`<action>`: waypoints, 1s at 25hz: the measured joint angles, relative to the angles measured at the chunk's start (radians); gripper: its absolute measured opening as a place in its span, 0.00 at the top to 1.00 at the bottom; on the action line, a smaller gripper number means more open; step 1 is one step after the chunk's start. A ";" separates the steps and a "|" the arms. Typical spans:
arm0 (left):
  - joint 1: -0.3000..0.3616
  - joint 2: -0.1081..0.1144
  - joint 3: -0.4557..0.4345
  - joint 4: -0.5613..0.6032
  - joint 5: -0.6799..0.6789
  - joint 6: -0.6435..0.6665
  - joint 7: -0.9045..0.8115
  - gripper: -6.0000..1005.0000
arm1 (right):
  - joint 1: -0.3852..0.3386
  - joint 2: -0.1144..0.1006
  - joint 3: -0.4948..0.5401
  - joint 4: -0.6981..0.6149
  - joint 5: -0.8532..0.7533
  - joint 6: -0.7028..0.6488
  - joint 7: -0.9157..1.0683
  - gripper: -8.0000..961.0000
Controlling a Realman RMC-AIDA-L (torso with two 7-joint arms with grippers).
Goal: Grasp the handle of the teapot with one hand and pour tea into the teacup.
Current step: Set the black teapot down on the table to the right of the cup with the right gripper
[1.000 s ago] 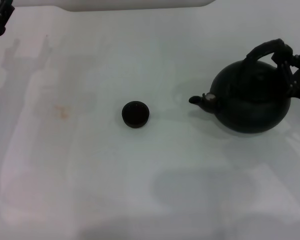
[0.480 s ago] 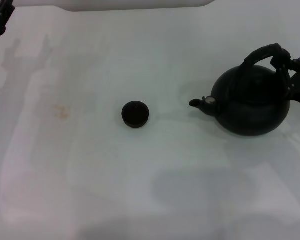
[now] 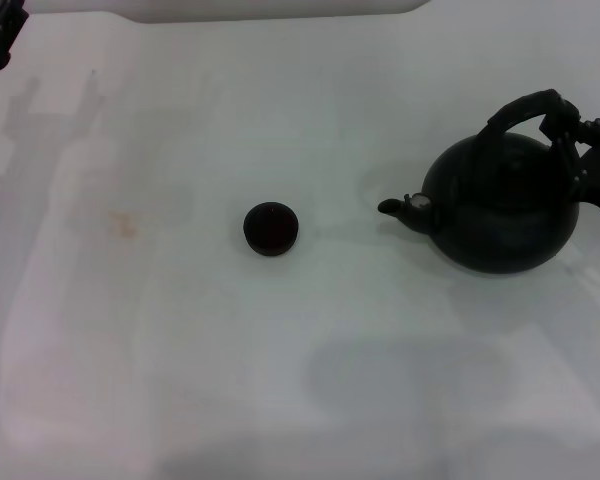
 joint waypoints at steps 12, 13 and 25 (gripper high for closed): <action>0.000 0.000 0.000 -0.002 -0.003 0.000 0.000 0.13 | -0.006 0.001 0.000 0.000 0.001 -0.001 0.036 0.66; 0.000 0.000 0.000 -0.002 -0.003 0.000 0.000 0.13 | -0.009 0.000 0.000 0.000 0.001 -0.006 0.069 0.64; 0.000 -0.001 0.000 -0.001 -0.001 0.000 0.000 0.13 | -0.058 -0.004 -0.007 0.001 -0.002 -0.090 0.195 0.27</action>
